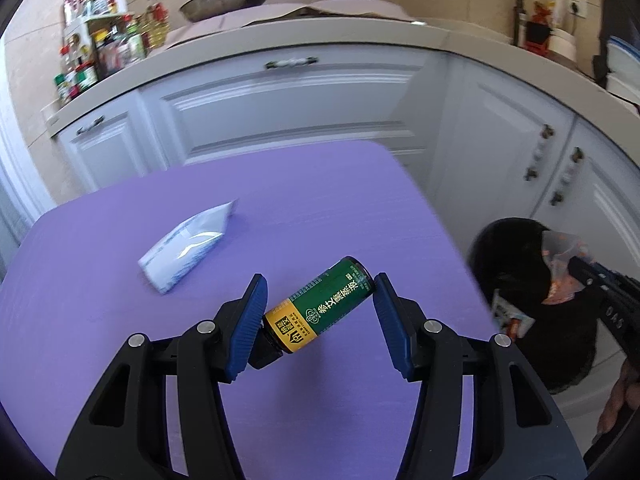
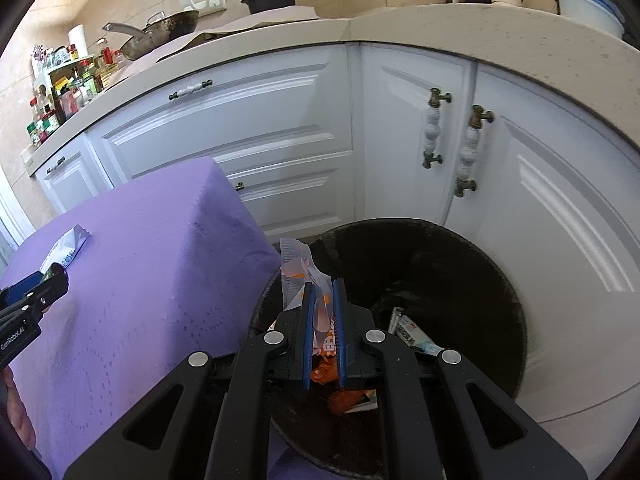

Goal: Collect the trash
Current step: 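Carry the green can over the bin with the left tool while the right tool holds the bag there, then open both tools to drop the can and bag into the bin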

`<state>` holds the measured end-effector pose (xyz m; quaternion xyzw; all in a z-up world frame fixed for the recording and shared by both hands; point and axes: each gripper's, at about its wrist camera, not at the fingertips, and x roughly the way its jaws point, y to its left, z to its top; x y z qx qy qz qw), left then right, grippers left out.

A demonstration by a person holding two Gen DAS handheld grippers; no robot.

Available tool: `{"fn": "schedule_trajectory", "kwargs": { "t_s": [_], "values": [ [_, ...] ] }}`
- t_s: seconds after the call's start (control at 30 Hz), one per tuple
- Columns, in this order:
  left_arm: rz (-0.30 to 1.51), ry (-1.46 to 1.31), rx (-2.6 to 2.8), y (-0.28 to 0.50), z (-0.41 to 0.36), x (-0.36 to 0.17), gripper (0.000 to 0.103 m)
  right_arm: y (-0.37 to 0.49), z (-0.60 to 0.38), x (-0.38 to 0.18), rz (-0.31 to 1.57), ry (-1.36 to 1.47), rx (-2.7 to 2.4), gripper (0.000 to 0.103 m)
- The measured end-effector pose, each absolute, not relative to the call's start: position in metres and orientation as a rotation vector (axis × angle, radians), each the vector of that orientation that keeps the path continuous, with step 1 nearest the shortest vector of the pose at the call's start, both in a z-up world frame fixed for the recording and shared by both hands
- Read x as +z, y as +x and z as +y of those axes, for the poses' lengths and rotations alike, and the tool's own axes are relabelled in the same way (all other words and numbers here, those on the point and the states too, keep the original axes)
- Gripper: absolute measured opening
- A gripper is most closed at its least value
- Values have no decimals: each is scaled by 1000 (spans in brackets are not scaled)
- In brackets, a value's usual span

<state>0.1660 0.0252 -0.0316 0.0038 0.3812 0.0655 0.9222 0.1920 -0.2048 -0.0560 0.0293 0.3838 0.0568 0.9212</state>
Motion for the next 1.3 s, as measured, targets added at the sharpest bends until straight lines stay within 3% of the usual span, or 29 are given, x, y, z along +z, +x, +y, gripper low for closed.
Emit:
{"fn": "schedule_trajectory", "kwargs": {
  "t_s": [0.63, 1.3],
  "values": [
    [726, 93, -112, 187, -107, -24, 53, 161, -261, -41, 750, 77, 0, 10],
    [761, 146, -113, 209, -144, -51, 53, 163, -282, -44, 737, 105, -25, 10]
  ]
}}
